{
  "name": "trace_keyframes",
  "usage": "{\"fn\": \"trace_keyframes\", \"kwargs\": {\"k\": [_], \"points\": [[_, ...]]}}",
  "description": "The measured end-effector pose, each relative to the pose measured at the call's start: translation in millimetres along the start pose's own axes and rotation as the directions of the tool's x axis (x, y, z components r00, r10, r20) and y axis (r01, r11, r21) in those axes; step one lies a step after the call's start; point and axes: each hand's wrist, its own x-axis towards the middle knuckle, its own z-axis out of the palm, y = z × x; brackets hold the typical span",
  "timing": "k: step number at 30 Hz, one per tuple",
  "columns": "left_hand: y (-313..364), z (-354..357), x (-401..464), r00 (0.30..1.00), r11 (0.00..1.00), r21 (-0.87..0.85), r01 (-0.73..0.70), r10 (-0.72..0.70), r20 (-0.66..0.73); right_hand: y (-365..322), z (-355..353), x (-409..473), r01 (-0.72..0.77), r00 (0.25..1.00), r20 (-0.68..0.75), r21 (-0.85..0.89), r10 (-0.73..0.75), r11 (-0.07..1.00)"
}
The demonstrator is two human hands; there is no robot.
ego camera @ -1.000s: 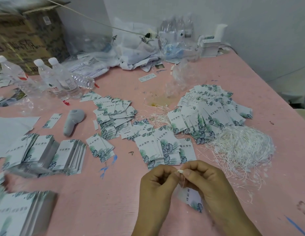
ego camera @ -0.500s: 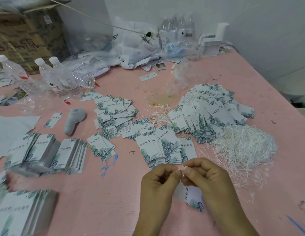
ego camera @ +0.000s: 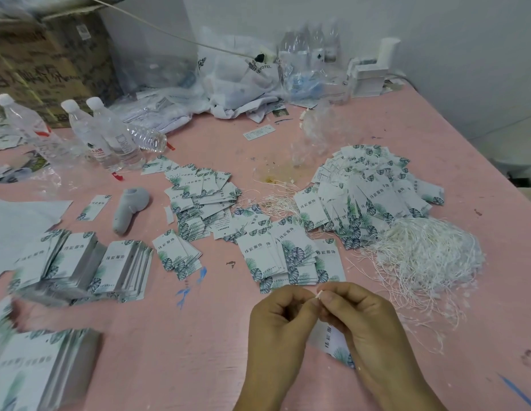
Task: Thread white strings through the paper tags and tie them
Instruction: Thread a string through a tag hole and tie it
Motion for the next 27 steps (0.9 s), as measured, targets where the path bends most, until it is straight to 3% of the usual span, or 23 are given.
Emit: {"fn": "trace_keyframes", "kwargs": {"k": [12, 20, 24, 27], "points": [[1, -11, 1, 0.994, 1.0, 0.012, -0.008, 0.006, 0.109, -5, -8, 1, 0.054, 0.997, 0.066, -0.242, -0.039, 0.969], [-2, -14, 3, 0.993, 0.998, -0.024, 0.053, -0.05, 0.11, 1, -15, 11, -0.08, 0.985, 0.136, -0.168, 0.104, 0.983], [-1, -12, 6, 0.995, 0.991, -0.101, 0.085, -0.079, 0.061, -1, -18, 13, -0.054, 0.989, 0.131, -0.131, 0.071, 0.99], [2, -12, 11, 0.991, 0.968, -0.217, 0.128, -0.115, 0.072, 0, -29, 20, 0.093, 0.991, 0.127, -0.358, -0.05, 0.929]]}}
